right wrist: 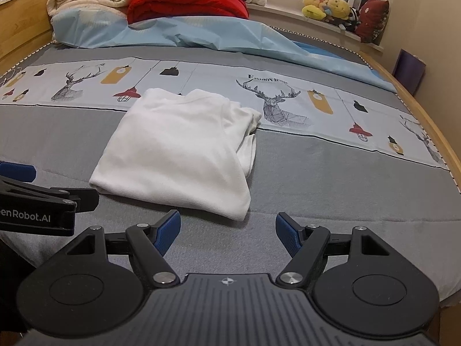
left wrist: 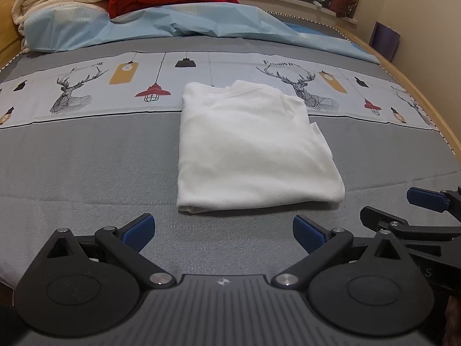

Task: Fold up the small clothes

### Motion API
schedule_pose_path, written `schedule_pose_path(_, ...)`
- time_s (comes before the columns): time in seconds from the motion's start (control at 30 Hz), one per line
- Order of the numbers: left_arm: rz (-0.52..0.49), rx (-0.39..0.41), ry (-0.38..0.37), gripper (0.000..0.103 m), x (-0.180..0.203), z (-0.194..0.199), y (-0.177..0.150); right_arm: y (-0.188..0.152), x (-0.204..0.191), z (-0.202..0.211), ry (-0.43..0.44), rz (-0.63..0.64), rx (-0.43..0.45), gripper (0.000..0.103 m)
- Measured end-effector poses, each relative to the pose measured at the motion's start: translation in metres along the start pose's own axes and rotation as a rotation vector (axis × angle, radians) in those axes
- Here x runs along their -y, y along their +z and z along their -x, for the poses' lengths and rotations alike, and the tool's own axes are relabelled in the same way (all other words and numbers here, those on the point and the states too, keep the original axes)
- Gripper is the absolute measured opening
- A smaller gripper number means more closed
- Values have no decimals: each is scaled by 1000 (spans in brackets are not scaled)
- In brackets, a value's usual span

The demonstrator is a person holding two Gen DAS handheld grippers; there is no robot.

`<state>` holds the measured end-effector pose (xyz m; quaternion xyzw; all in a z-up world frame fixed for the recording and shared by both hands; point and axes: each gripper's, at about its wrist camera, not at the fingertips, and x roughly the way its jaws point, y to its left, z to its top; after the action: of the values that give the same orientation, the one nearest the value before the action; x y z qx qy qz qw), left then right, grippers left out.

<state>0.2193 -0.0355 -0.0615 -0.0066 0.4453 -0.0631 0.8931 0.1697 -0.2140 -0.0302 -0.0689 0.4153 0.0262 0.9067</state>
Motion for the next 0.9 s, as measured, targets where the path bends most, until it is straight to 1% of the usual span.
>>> schedule_pose_path(0.27,3,-11,-1,102,1,-2,0,0,-1,0,0,0,-2,74)
schedule_pose_path(0.9,-14,-9,-11,102,2,-1,-1,0,-3,-1,3,3,-5,74)
